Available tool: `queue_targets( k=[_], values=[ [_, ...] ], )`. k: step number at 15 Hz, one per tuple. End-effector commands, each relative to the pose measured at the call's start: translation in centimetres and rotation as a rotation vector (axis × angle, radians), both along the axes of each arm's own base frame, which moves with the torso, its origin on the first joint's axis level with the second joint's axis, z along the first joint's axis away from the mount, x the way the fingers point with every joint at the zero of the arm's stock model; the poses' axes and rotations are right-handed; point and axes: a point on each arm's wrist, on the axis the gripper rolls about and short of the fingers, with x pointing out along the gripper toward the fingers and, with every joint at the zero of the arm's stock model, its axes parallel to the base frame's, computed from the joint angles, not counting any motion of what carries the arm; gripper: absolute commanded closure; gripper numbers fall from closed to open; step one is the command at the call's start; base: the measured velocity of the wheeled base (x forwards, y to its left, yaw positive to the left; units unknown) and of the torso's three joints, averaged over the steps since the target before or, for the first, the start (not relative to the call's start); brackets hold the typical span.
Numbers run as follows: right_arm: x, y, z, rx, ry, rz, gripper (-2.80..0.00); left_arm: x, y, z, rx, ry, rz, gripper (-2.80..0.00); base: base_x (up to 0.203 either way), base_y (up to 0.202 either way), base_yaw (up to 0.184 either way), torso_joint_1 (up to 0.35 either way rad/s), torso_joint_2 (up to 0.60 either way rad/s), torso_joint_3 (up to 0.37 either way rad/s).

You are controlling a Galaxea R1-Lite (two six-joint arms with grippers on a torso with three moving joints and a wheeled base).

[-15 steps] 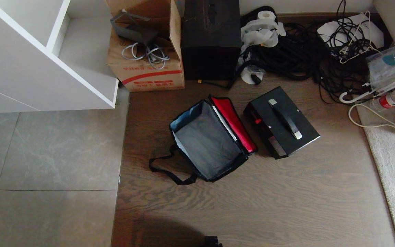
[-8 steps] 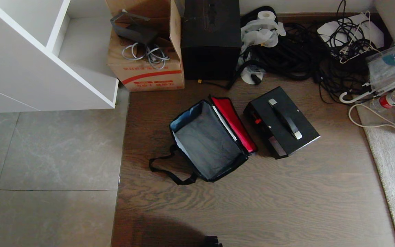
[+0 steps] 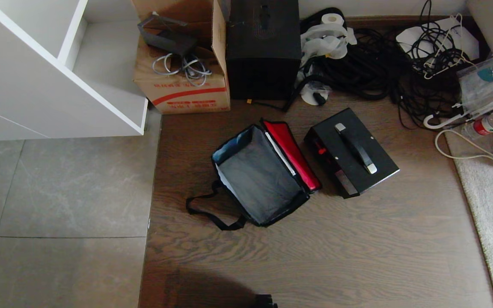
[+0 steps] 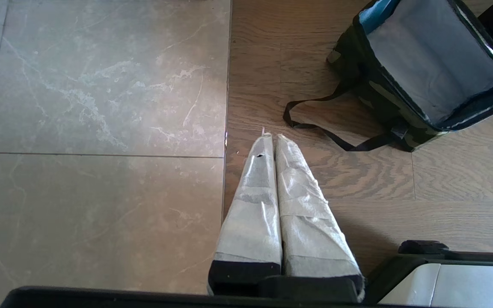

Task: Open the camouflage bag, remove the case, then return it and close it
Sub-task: Grip the handle again

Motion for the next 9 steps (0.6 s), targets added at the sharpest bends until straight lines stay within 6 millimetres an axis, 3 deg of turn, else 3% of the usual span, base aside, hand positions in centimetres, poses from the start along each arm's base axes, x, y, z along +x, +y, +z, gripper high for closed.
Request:
queue_targets(
  k=[1, 9],
  values=[
    [0.01, 0.0, 0.0, 0.0, 0.002, 0.001, 0.0, 0.08, 0.0, -0.25, 0.0, 0.01, 0.0, 0.0, 0.0, 0.0, 0.0, 0.0, 0.0, 0.0],
    [0.01, 0.0, 0.0, 0.0, 0.002, 0.0, 0.0, 0.08, 0.0, -0.25, 0.0, 0.01, 0.0, 0.0, 0.0, 0.0, 0.0, 0.0, 0.0, 0.0]
  ],
)
